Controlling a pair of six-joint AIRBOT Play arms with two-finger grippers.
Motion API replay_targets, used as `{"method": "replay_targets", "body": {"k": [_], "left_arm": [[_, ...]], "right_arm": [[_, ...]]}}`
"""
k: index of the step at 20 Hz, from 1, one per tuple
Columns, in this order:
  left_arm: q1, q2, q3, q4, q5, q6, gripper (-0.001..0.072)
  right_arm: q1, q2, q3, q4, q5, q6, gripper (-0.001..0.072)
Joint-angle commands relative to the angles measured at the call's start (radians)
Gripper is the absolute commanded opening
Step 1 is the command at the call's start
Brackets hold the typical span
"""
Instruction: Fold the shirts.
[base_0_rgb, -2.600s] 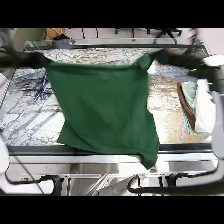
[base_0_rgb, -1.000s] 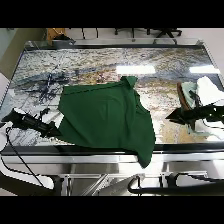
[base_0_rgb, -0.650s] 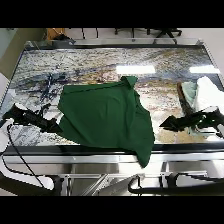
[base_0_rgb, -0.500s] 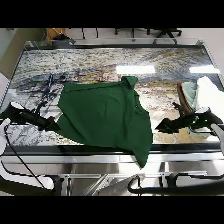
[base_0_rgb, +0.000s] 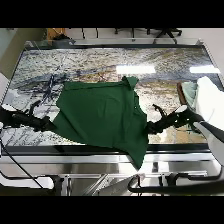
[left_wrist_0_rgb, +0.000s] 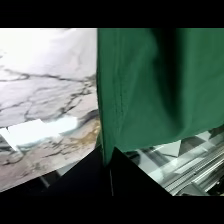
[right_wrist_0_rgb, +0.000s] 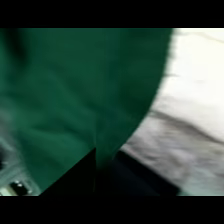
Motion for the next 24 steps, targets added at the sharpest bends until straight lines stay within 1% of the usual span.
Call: {"method": "replay_targets", "body": {"k": [1,3,5,6,8,10,13,15,16,17,19,20,21,23,24], "left_arm": [[0.003,0.123,0.071,-0.084,-0.049,-0.013,0.0008],[0.018,0.260,0.175,-0.155,-0.060,-0.046,0.0008],[0.056,0.404,0.294,-0.313,-0.072,-0.060,0.0008],[0.091,0.478,0.354,-0.399,-0.071,-0.060,0.0008],[0.180,0.606,0.456,-0.513,-0.034,-0.060,0.0008],[0.269,0.681,0.542,-0.563,-0.040,-0.075,0.0008],[0.265,0.678,0.657,-0.552,-0.061,-0.117,0.0009],[0.242,0.624,0.734,-0.549,-0.042,-0.117,0.0009],[0.227,0.586,0.761,-0.549,-0.036,-0.119,0.0009],[0.193,0.544,0.768,-0.549,-0.037,-0.120,0.0009],[0.093,0.459,0.746,-0.513,-0.042,-0.130,0.0009],[0.036,0.418,0.710,-0.454,-0.024,-0.130,0.0009],[-0.024,0.376,0.664,-0.369,0.006,-0.130,0.0009],[-0.123,0.282,0.577,-0.209,0.097,-0.130,0.0009],[-0.162,0.230,0.542,-0.161,0.153,-0.131,0.0009]], "right_arm": [[-0.010,0.181,0.091,0.080,0.093,0.045,0.0026],[-0.070,0.332,0.243,0.101,0.088,0.061,0.0025],[-0.151,0.463,0.413,0.159,0.066,0.058,0.0025],[-0.190,0.521,0.491,0.162,0.051,0.057,0.0025],[-0.259,0.611,0.604,0.161,0.006,0.056,0.0025],[-0.314,0.664,0.684,0.162,-0.048,0.054,0.0025],[-0.350,0.675,0.775,0.166,-0.087,0.044,0.0025],[-0.348,0.642,0.787,0.162,-0.125,0.029,0.0025],[-0.348,0.605,0.785,0.163,-0.117,0.029,0.0025],[-0.348,0.558,0.784,0.172,-0.089,0.028,0.0025],[-0.339,0.432,0.765,0.249,-0.035,-0.025,0.0024],[-0.320,0.362,0.746,0.279,-0.032,-0.053,0.0024],[-0.291,0.295,0.729,0.278,-0.039,-0.071,0.0024],[-0.215,0.145,0.698,0.240,-0.094,-0.096,0.0024],[-0.182,0.055,0.696,0.206,-0.127,-0.099,0.0024]]}}
